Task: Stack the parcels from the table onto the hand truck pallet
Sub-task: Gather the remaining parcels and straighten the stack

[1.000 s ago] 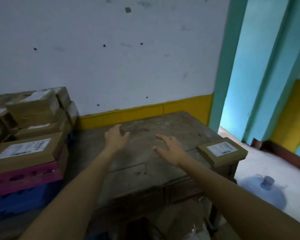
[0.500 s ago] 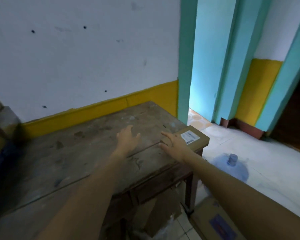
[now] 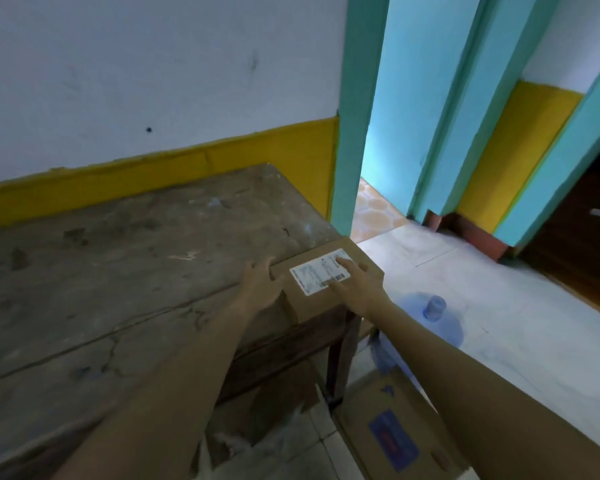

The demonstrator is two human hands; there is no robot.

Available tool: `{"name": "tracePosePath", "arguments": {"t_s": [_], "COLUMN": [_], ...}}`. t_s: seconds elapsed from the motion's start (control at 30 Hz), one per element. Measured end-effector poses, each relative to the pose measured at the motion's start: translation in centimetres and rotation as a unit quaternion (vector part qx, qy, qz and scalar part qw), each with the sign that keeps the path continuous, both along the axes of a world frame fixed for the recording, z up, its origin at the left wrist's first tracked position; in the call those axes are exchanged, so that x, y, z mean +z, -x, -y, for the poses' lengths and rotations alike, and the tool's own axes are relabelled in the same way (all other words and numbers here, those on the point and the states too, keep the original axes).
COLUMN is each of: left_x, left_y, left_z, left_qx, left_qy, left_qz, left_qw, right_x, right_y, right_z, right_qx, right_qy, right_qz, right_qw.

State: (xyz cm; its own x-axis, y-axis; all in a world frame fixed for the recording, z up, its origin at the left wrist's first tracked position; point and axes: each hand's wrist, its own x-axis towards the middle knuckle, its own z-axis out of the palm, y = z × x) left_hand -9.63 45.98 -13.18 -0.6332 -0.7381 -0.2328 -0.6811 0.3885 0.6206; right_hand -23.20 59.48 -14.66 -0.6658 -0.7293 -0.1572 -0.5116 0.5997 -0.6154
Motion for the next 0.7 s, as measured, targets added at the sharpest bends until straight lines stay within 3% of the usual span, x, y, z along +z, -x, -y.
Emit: {"name": "tracePosePath", "arguments": {"t_s": [0.23,0.33,0.6,0.7], "left_x": [-4.3,-4.8,-3.6,-2.0], "left_y": [5.4,6.0,6.0,5.0], "left_z": [-0.5,-0.7,-1.1,-0.9], "left_qx": [0.088,0.126,0.184,0.198], "left_qy": [-0.022,-0.011,-0.019,0.017], "left_qz": [0.016,0.011,-0.012,-0.025], "left_qw": [0.996,0.992,0.983,0.98], "right_x": [-3.8,-4.5,-3.4,-1.8], "right_y": [8.0,9.4,8.5,7.7], "right_z": [1.0,1.4,2.5,3.0], "right_qx": [0.022,0.032,0.066,0.074], "right_qy": [-0.064,-0.088,-0.057,-0.042], "right_qz": [-0.051,-0.025,-0.028,-0.042], "right_qw": [0.996,0.995,0.996,0.995]}}
